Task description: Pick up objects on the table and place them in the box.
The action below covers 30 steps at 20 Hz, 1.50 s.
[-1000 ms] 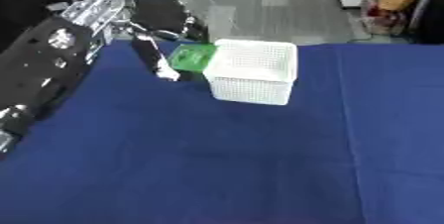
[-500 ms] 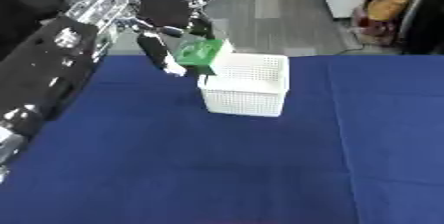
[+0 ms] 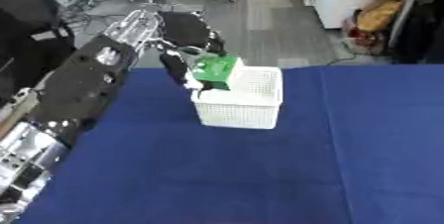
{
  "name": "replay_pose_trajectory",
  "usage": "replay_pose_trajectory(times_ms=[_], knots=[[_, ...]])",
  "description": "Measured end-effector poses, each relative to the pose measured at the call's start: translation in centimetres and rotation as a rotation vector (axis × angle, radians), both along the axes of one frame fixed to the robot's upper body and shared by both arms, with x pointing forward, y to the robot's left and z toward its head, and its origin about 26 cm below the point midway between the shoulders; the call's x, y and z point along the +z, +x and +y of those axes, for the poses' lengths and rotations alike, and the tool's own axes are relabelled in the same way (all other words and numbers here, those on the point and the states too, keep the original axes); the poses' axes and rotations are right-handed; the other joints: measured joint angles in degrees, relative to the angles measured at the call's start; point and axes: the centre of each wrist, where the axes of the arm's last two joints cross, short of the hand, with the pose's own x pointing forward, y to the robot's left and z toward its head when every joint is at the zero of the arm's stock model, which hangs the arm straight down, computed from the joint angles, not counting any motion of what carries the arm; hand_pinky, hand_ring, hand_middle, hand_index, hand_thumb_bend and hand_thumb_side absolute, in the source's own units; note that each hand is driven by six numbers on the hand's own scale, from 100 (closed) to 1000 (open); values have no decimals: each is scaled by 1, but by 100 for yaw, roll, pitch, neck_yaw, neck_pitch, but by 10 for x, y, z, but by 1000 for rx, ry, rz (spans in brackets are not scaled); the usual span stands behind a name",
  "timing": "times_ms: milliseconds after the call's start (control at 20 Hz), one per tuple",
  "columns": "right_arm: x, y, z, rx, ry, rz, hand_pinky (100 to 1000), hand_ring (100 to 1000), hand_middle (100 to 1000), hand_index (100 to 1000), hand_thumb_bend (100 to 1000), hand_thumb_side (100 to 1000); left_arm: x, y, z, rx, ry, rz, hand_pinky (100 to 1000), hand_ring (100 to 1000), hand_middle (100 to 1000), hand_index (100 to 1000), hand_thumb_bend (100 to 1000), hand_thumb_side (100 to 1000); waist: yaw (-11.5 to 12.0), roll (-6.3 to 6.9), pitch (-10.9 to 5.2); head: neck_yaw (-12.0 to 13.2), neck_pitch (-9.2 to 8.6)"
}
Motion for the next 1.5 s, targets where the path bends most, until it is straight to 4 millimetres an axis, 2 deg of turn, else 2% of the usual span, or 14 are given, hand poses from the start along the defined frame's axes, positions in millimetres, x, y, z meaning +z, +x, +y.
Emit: replay_pose_trajectory(times_ms=[450,500,550,600,650,700,750,900,1100,1250,1350,1400,1450,1500], knots=[[4,0,11,55,21,-9,244,285,318,530,100,1000,-30,14,-4,44,6,-229,100,100,159,314,144,902,-218,8,71,211,-127],[5,0,12,60,24,-12,244,285,318,530,100,1000,-33,14,-3,61,17,-257,198,134,212,349,115,866,-225,9,72,230,-129],[5,-1,13,63,23,-12,245,286,318,530,100,1000,-36,15,-1,85,32,-284,369,281,328,446,101,892,-233,9,73,248,-134],[5,-1,13,64,21,-12,244,285,318,530,100,1000,-39,15,2,117,48,-307,842,733,711,726,131,1000,-235,11,73,250,-148],[5,-1,13,66,20,-13,244,285,318,530,100,1000,-43,15,4,150,67,-323,1000,968,941,854,207,1000,-235,11,73,251,-164],[5,-1,13,68,19,-13,244,285,318,530,100,1000,-47,15,6,190,95,-331,1000,1000,1000,888,234,1000,-235,11,73,251,-171],[5,-1,13,68,19,-12,245,286,318,530,100,1000,-52,15,6,233,126,-331,1000,1000,1000,964,234,1000,-234,11,73,251,-172],[5,-1,13,70,20,-13,243,285,318,530,100,1000,-60,15,7,320,179,-304,1000,1000,1000,999,262,1000,-217,11,73,251,-173],[5,-1,13,71,18,-12,244,286,318,530,100,1000,-60,15,6,335,150,-276,1000,1000,1000,1000,246,1000,-185,11,72,252,-178],[5,-1,13,70,17,-11,244,286,318,530,100,1000,-55,15,6,326,72,-285,1000,1000,1000,955,160,1000,-147,14,64,251,-209],[5,-1,13,69,16,-10,243,285,318,531,100,1000,-51,13,15,331,-24,-300,1000,1000,1000,918,145,1000,-102,40,55,247,-238],[5,-1,12,67,16,-8,243,285,318,531,100,1000,-51,11,23,337,-93,-301,1000,1000,1000,942,144,1000,-69,58,42,244,-273],[4,-1,12,63,17,-5,243,285,318,531,100,1000,-53,6,34,347,-167,-297,782,854,936,860,139,1000,-41,73,25,241,-299],[3,0,10,55,16,-1,243,286,318,531,100,1000,-53,1,47,352,-250,-295,710,825,916,858,138,1000,-2,77,13,226,-333]])
